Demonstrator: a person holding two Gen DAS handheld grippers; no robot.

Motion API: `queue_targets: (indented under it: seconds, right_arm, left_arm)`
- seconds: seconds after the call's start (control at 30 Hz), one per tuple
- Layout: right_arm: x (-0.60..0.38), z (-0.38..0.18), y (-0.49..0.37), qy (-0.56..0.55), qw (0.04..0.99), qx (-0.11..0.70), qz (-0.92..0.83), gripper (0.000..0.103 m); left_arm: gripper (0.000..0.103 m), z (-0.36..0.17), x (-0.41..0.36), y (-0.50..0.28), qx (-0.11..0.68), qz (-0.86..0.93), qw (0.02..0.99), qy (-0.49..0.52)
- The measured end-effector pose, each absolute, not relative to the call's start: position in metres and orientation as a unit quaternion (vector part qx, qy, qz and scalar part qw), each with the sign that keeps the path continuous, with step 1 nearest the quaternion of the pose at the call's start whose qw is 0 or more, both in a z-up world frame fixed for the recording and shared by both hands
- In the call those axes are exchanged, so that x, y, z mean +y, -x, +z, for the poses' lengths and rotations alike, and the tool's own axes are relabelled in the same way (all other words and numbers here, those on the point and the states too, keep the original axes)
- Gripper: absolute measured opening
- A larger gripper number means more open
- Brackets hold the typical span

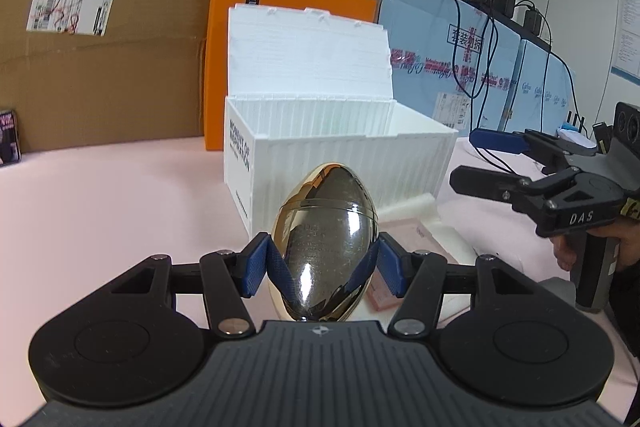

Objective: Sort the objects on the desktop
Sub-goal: 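Lift the gold egg with the left tool and carry it over the box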

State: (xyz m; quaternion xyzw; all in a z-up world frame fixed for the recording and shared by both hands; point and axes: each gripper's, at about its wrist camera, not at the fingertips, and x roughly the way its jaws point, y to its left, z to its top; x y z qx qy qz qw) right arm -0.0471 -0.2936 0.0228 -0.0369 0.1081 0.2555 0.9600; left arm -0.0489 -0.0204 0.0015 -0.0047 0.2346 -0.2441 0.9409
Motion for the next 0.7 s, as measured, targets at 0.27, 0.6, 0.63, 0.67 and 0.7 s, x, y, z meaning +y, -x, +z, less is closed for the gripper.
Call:
queue_targets:
  seconds: [0.27,0.6,0.63,0.67,0.7]
  right_arm:
    - [-0.302,0.056,0.038,0.021,0.971,0.075,0.227,0.103]
    - [-0.291,0.085,-0.003,0.029,0.968,0.082,0.237,0.103]
    - [-0.290,0.087,-0.009,0.020,0.968,0.083,0.235,0.103]
    - [-0.289,0.089,-0.015,0.010,0.969,0.084,0.231,0.103]
    - [-0.289,0.091,-0.021,-0.005,0.970,0.084,0.227,0.103]
  left_arm:
    - [0.054,0.020,-0.030,0.043,0.198,-0.248,0.948,-0.003]
    - [0.054,0.043,-0.047,0.020,0.162,-0.248,0.954,-0.037]
    - [0.054,0.045,-0.048,0.015,0.161,-0.248,0.954,-0.042]
    - [0.054,0.047,-0.050,0.009,0.159,-0.245,0.955,-0.046]
    - [0.054,0.048,-0.051,0.004,0.158,-0.242,0.956,-0.051]
